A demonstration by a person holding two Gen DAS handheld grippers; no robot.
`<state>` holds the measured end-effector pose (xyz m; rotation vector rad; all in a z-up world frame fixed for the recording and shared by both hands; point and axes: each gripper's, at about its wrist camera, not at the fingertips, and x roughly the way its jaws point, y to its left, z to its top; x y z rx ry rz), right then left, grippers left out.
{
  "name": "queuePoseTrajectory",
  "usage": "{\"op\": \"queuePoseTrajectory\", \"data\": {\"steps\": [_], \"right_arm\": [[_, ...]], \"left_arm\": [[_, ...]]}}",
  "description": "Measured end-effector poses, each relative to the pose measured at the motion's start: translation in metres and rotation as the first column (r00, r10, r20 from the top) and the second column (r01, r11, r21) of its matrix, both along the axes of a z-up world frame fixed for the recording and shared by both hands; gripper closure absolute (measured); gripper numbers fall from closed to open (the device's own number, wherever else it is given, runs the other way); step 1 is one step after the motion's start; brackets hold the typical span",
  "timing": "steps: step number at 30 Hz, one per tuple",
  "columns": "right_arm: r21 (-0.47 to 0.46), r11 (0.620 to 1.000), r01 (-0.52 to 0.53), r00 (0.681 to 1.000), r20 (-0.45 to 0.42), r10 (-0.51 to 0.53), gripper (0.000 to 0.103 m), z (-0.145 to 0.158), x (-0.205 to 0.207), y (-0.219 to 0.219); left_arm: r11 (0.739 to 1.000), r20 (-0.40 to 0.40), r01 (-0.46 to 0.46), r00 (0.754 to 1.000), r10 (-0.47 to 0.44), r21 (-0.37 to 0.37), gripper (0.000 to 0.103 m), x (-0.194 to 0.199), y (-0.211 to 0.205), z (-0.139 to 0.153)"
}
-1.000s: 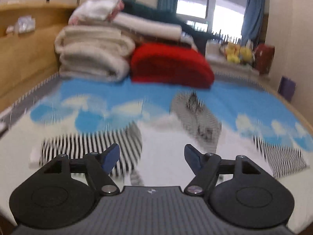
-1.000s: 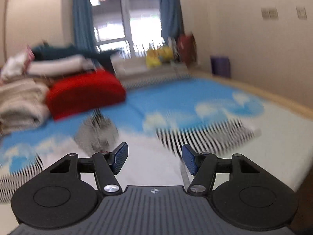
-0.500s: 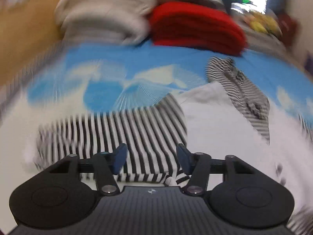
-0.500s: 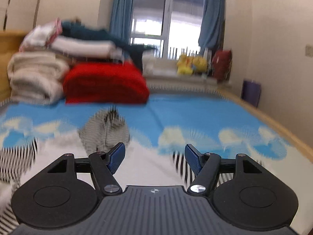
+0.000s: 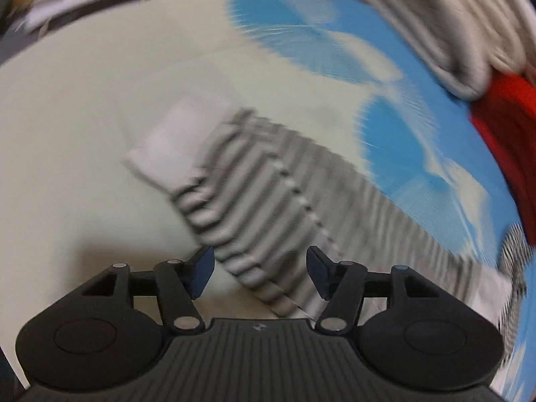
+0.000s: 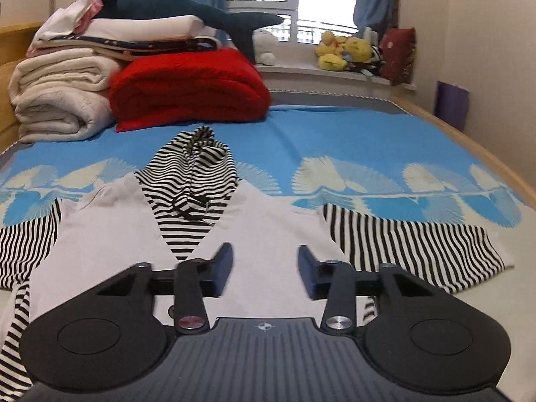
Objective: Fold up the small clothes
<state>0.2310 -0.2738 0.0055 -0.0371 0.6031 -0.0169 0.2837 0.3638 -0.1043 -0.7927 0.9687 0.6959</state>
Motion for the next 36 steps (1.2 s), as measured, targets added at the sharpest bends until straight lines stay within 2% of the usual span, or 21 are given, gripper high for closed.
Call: {"op": "queuePoseTrajectory", "data": {"steps": [4,9,12,13,14,16,18,20,21,23,24,25,27,29,30,31,32,33,34,35,36], "right_arm": [[0.014,0.999,-0.031,0.999,-0.022,0.031,0.072,-0.003,0.008,0.002],[0.019,0.999,-0.045,0.998,-0.035,0.046,0.074,-0.002,0.014,0.004],[0.019,0.999,-0.045,0.998,-0.048,0.046,0.080,-0.004,0.016,0.005],[0.017,0.999,-0.045,0.997,-0.055,0.046,0.081,-0.005,0.017,0.005],[0.014,0.999,-0.047,0.997,-0.064,0.048,0.085,-0.006,0.017,0.006],[0.007,0.999,-0.052,0.995,-0.080,0.053,0.087,-0.008,0.017,0.007],[0.001,0.998,-0.056,0.994,-0.094,0.056,0.088,-0.010,0.017,0.008],[-0.002,0.998,-0.059,0.993,-0.104,0.059,0.087,-0.012,0.016,0.008],[0.000,0.998,-0.061,0.992,-0.111,0.060,0.087,-0.012,0.016,0.008],[0.009,0.998,-0.061,0.990,-0.124,0.062,0.087,-0.013,0.017,0.009],[0.016,0.998,-0.061,0.989,-0.131,0.063,0.087,-0.014,0.017,0.010],[0.022,0.998,-0.062,0.988,-0.137,0.065,0.087,-0.015,0.017,0.010],[0.033,0.997,-0.066,0.986,-0.148,0.071,0.087,-0.016,0.018,0.013],[0.041,0.997,-0.072,0.985,-0.154,0.077,0.087,-0.017,0.019,0.015],[0.046,0.996,-0.077,0.984,-0.161,0.083,0.087,-0.018,0.020,0.017],[0.054,0.995,-0.081,0.982,-0.166,0.089,0.087,-0.019,0.021,0.018],[0.065,0.994,-0.083,0.981,-0.170,0.093,0.087,-0.019,0.023,0.019],[0.076,0.994,-0.084,0.981,-0.172,0.096,0.086,-0.020,0.024,0.020],[0.089,0.992,-0.084,0.980,-0.175,0.099,0.086,-0.020,0.026,0.020],[0.105,0.991,-0.083,0.979,-0.178,0.101,0.085,-0.021,0.028,0.020],[0.128,0.989,-0.077,0.978,-0.184,0.100,0.083,-0.022,0.031,0.020]], "left_arm": [[0.994,0.000,-0.100,0.995,0.100,-0.031,0.037,-0.011,0.029,-0.011],[0.993,0.015,-0.115,0.993,0.114,0.011,0.040,-0.010,0.030,-0.007],[0.990,0.003,-0.131,0.991,0.131,0.044,0.066,-0.009,0.028,-0.004],[0.989,-0.004,-0.137,0.990,0.137,0.053,0.083,-0.006,0.027,-0.004],[0.987,-0.007,-0.145,0.989,0.146,0.064,0.092,-0.006,0.027,-0.004],[0.983,0.001,-0.149,0.989,0.150,0.106,0.096,-0.005,0.021,0.004],[0.978,0.031,-0.112,0.994,0.108,0.179,0.097,-0.001,0.007,0.021],[0.966,0.089,-0.027,0.996,0.004,0.256,0.098,0.008,-0.020,0.044],[0.959,0.132,0.031,0.989,-0.071,0.283,0.098,0.013,-0.038,0.055],[0.934,0.213,0.160,0.948,-0.235,0.320,0.099,0.023,-0.081,0.075],[0.913,0.258,0.234,0.909,-0.328,0.336,0.099,0.027,-0.106,0.085],[0.884,0.301,0.312,0.856,-0.420,0.348,0.099,0.030,-0.133,0.093],[0.813,0.355,0.441,0.742,-0.569,0.381,0.099,0.033,-0.189,0.106],[0.727,0.412,0.583,0.600,-0.686,0.361,0.098,0.035,-0.237,0.110],[0.663,0.448,0.680,0.510,-0.734,0.313,0.095,0.038,-0.258,0.110],[0.596,0.473,0.758,0.436,-0.766,0.265,0.085,0.042,-0.272,0.108],[0.538,0.487,0.810,0.382,-0.786,0.233,0.074,0.045,-0.283,0.108],[0.527,0.475,0.815,0.374,-0.797,0.242,0.069,0.046,-0.287,0.109],[0.544,0.451,0.798,0.397,-0.799,0.260,0.065,0.047,-0.287,0.110],[0.572,0.432,0.777,0.436,-0.790,0.261,0.065,0.049,-0.280,0.110],[0.608,0.413,0.758,0.487,-0.769,0.238,0.065,0.054,-0.270,0.106]]}}
